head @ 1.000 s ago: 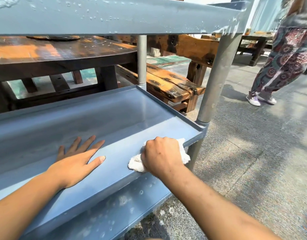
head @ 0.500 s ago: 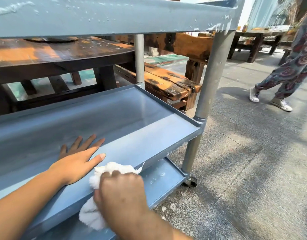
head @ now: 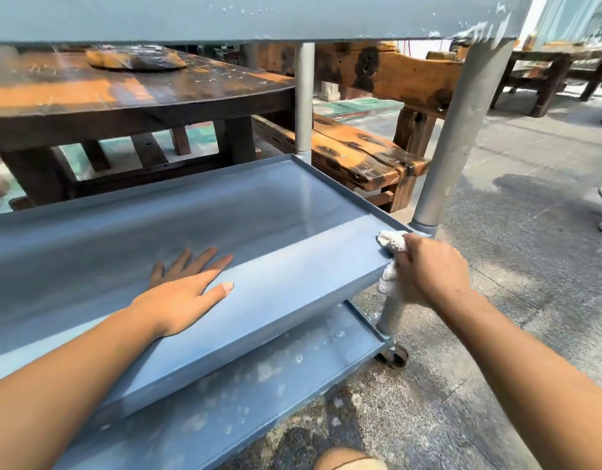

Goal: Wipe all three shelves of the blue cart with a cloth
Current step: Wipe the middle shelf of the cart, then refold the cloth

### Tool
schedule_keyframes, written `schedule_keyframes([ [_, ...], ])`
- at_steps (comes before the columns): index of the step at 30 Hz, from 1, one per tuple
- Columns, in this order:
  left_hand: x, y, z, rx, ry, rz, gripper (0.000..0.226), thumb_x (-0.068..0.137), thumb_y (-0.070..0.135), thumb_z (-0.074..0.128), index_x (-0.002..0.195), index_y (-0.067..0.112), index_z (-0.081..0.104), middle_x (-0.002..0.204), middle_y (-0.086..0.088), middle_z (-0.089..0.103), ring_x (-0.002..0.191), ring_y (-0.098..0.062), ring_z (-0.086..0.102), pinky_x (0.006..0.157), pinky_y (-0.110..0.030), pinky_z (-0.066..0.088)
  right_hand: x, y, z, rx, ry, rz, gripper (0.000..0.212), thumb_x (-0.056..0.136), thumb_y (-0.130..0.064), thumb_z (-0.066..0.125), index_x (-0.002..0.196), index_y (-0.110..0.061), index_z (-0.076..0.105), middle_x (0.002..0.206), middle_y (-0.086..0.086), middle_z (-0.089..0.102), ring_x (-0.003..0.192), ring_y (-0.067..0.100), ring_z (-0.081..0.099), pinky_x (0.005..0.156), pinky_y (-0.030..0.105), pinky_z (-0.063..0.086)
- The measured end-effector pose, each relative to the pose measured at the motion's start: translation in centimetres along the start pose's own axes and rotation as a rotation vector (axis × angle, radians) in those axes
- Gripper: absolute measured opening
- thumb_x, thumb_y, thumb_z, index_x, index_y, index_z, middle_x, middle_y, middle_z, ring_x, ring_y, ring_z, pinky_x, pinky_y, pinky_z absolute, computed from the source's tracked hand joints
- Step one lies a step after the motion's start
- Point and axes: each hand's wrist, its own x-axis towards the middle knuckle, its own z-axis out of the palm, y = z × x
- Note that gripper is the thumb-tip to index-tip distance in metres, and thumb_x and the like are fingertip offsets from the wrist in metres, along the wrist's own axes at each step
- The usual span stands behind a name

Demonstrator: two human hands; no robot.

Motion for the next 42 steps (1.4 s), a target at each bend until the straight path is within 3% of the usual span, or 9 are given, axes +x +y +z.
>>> schedule_keyframes([
  [4, 0.6, 1.3, -0.6, 0.022, 0.075, -0.088, 0.057, 0.096, 0.061, 0.021, 0.151, 0.047, 0.019, 0.165, 0.013, 0.012, 0.152, -0.018, 0.007, 0.119, -0.056, 0.009, 1.1, 0.2, 0.4, -0.007, 0.002, 0.016, 0.024, 0.101, -0.033, 0.055, 0.082, -0.019, 0.051, 0.08, 0.013, 0.064, 0.068, 0.032, 0.055, 0.06, 0.036, 0.039],
  [7, -1.1, 2.4, -1.2, 0.055, 0.243, -0.191, 0.036, 0.098, 0.035, 0.031, 0.125, 0.022, 0.051, 0.137, -0.006, 0.05, 0.13, -0.029, 0.044, 0.099, -0.046, 0.037, 0.5, -1.2, 0.8, -0.022, 0.029, 0.035, 0.019, 0.101, -0.022, 0.054, 0.086, -0.01, 0.057, 0.076, 0.015, 0.059, 0.067, 0.033, 0.053, 0.06, 0.036, 0.037],
  [10, -4.1, 2.5, -0.9, -0.004, 0.277, -0.199, 0.03, 0.098, 0.026, 0.035, 0.12, 0.016, 0.052, 0.127, -0.011, 0.055, 0.117, -0.034, 0.053, 0.089, -0.04, 0.043, 0.3, -1.6, 0.2, 0.0, 0.008, 0.032, 0.02, 0.1, -0.021, 0.055, 0.088, -0.006, 0.059, 0.082, 0.022, 0.065, 0.07, 0.036, 0.056, 0.06, 0.038, 0.039],
  [16, -11.9, -0.4, -0.3, -0.234, 0.202, -0.021, 0.043, 0.102, 0.032, 0.046, 0.142, 0.017, 0.05, 0.155, 0.0, 0.039, 0.145, -0.017, 0.031, 0.119, -0.027, 0.019, -4.0, -6.2, -1.2, 0.052, -0.01, -0.066, 0.018, 0.095, -0.022, 0.06, 0.081, -0.014, 0.052, 0.073, 0.015, 0.062, 0.071, 0.037, 0.06, 0.057, 0.036, 0.041],
  [20, -15.0, -0.9, -1.0, -0.307, 0.24, -0.004, 0.038, 0.097, 0.026, 0.058, 0.133, 0.016, 0.06, 0.149, 0.003, 0.048, 0.139, -0.009, 0.039, 0.104, 0.001, 0.011, -9.9, -11.6, -1.5, 0.194, -0.01, -0.299, 0.014, 0.096, -0.031, 0.059, 0.102, -0.019, 0.065, 0.09, 0.009, 0.072, 0.082, 0.033, 0.067, 0.064, 0.039, 0.048],
  [25, -18.2, 0.0, -2.4, -0.373, 0.242, 0.09, 0.053, 0.092, 0.023, 0.064, 0.142, 0.023, 0.047, 0.144, 0.011, 0.047, 0.13, -0.008, 0.046, 0.112, -0.022, 0.032, -17.3, -19.0, -2.0, 0.544, -0.131, -0.554, 0.025, 0.092, -0.035, 0.065, 0.117, -0.033, 0.063, 0.11, -0.009, 0.074, 0.099, 0.019, 0.067, 0.073, 0.032, 0.047],
  [29, -21.6, -0.9, -3.1, -0.298, 0.186, 0.2, 0.064, 0.087, 0.017, 0.066, 0.146, 0.025, 0.042, 0.149, 0.008, 0.037, 0.139, -0.004, 0.032, 0.116, -0.02, 0.023, -20.2, -23.7, -2.5, 1.023, -0.524, -0.692, 0.029, 0.092, -0.029, 0.064, 0.118, -0.043, 0.065, 0.113, -0.022, 0.072, 0.1, -0.003, 0.065, 0.084, 0.024, 0.048],
  [36, -26.5, -3.1, -4.6, -0.11, 0.184, 0.164, 0.022, 0.09, 0.019, 0.06, 0.112, 0.022, 0.065, 0.103, 0.005, 0.068, 0.1, -0.014, 0.061, 0.085, -0.029, 0.046, -23.7, -27.5, -0.9, 1.668, -1.097, -0.474, 0.026, 0.092, -0.023, 0.063, 0.115, -0.01, 0.065, 0.104, 0.009, 0.068, 0.095, 0.021, 0.06, 0.08, 0.035, 0.047],
  [42, -28.5, -3.7, -6.6, -0.043, 0.043, -0.02, 0.018, 0.09, 0.016, 0.054, 0.102, 0.025, 0.065, 0.093, 0.001, 0.072, 0.091, -0.021, 0.064, 0.078, -0.038, 0.05, -26.3, -28.2, 1.0, 1.447, -1.122, -0.495, 0.06, 0.081, -0.052, 0.072, 0.133, -0.042, 0.046, 0.125, -0.003, 0.065, 0.11, 0.014, 0.068, 0.088, 0.033, 0.055],
])
